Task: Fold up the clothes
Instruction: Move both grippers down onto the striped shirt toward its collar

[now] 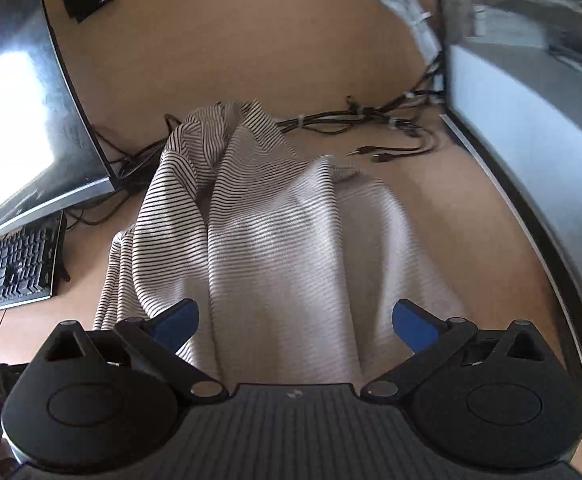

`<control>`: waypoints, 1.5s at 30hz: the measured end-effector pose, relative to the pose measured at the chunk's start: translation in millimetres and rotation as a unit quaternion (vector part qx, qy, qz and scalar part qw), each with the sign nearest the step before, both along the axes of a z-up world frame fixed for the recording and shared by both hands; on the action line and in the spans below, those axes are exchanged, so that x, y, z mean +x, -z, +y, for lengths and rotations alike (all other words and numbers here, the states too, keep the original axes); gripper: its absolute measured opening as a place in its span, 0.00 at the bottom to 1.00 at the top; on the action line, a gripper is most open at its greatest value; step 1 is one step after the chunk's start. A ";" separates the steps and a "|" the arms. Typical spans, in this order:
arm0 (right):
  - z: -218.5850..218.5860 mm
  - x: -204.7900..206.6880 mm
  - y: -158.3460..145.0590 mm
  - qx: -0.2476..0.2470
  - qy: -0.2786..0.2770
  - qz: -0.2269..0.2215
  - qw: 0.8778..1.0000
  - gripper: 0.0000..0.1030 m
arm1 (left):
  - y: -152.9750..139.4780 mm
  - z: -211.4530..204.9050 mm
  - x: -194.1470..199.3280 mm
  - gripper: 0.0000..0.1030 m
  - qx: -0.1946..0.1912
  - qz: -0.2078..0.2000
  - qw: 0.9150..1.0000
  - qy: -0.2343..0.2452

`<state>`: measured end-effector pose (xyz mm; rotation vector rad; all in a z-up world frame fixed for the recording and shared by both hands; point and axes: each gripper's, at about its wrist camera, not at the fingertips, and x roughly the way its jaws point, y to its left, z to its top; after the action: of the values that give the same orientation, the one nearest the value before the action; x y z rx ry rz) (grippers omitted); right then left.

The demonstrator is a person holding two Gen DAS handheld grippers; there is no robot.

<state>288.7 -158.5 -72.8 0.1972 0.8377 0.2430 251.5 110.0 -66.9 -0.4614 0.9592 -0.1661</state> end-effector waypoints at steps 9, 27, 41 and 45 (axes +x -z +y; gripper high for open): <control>-8.9 57.8 32.9 0.051 -0.046 0.046 0.997 1.00 | 19.1 -16.6 23.3 1.00 0.014 0.016 0.999 -0.032; -20.8 -9.4 38.4 0.054 -0.094 0.081 0.991 1.00 | 21.9 -3.3 -10.3 1.00 -0.014 0.027 0.997 0.064; -23.4 -103.7 35.8 0.067 -0.090 0.080 0.991 1.00 | 6.4 26.3 -43.1 0.99 -0.085 0.002 0.988 0.127; -22.1 -104.9 35.7 0.069 -0.069 0.075 0.992 1.00 | 11.9 12.4 -28.0 0.80 -0.075 -0.016 0.987 0.143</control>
<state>183.8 -180.6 -108.5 0.2896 0.9859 0.4209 223.6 122.4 -78.8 -0.4555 0.9831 -0.5071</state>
